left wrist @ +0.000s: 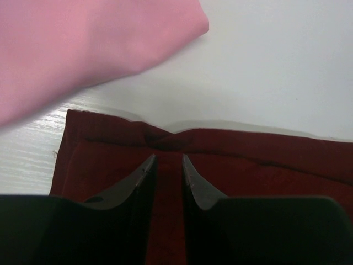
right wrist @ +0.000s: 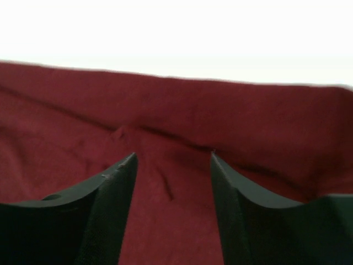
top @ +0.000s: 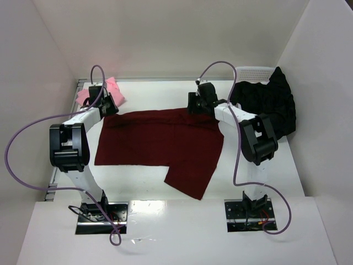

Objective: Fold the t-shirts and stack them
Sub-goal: Fold the flattened tshirt in 1/3 of the way

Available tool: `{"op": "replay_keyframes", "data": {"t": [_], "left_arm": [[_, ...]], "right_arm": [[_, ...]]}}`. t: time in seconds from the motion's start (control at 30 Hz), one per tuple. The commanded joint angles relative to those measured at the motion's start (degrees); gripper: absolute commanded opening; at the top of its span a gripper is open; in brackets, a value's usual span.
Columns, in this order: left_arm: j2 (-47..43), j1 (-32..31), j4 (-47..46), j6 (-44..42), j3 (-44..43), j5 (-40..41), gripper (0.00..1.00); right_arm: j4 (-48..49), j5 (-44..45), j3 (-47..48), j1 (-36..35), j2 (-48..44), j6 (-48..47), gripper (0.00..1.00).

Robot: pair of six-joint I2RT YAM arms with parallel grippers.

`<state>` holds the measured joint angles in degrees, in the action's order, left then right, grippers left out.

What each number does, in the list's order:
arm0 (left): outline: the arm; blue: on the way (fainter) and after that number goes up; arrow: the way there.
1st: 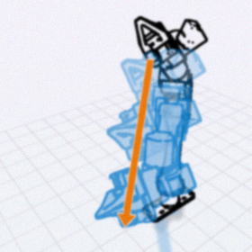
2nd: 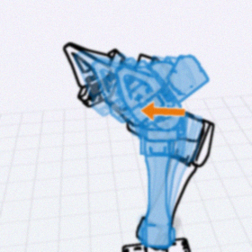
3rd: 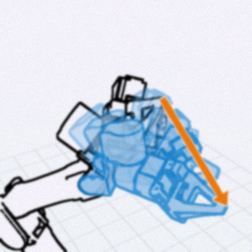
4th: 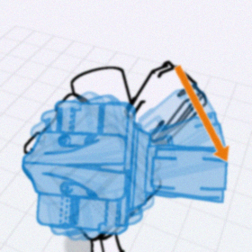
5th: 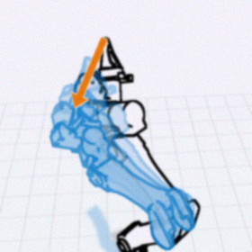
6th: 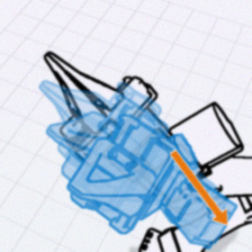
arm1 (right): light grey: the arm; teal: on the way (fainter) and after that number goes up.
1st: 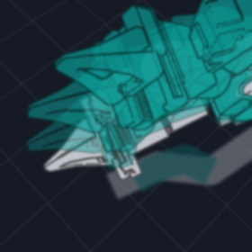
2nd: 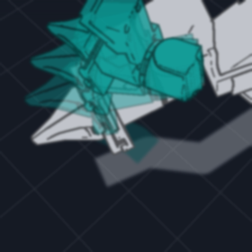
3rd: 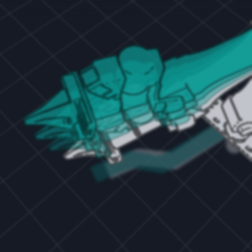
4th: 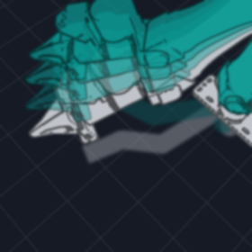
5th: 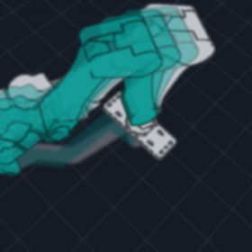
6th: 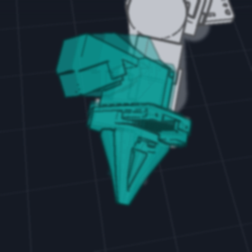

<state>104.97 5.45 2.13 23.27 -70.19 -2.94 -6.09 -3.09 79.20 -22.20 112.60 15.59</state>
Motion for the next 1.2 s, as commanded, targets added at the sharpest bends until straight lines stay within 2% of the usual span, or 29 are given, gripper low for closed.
{"op": "replay_keyframes", "data": {"t": [0.0,0.13,0.27,0.53,0.83,1.07,1.17], "left_arm": [[1.0,0.3,-0.5,-2.3,-0.7,-1.7,0.31],[2.1,0.3,0.1,-2.8,-0.7,-1.0,0.31],[4.0,0.3,2.8,-3.3,-1.5,-1.0,0.36],[4.0,0.3,4.5,-3.8,-2.1,-2.5,0.38],[-1.0,0.3,10.8,-4.5,0.5,4.1,0.36],[-5.7,0.3,14.7,-1.6,3.2,10.1,0.34],[-5.7,0.3,14.7,-0.2,3.7,11.3,0.38]], "right_arm": [[-0.6,6.8,5.0,-0.2,1.3,0.9,0.59],[-1.1,8.5,7.0,-0.2,3.4,1.7,0.54],[-1.6,7.3,5.9,-0.2,3.9,1.7,0.48],[-2.8,5.4,2.6,-0.2,3.3,1.2,0.45],[-2.3,3.1,-2.3,-0.2,1.0,1.7,0.44],[-2.3,3.1,-4.1,-0.2,-0.3,1.2,0.44],[-2.3,2.6,-4.6,-0.2,-0.8,1.2,0.43]]}}
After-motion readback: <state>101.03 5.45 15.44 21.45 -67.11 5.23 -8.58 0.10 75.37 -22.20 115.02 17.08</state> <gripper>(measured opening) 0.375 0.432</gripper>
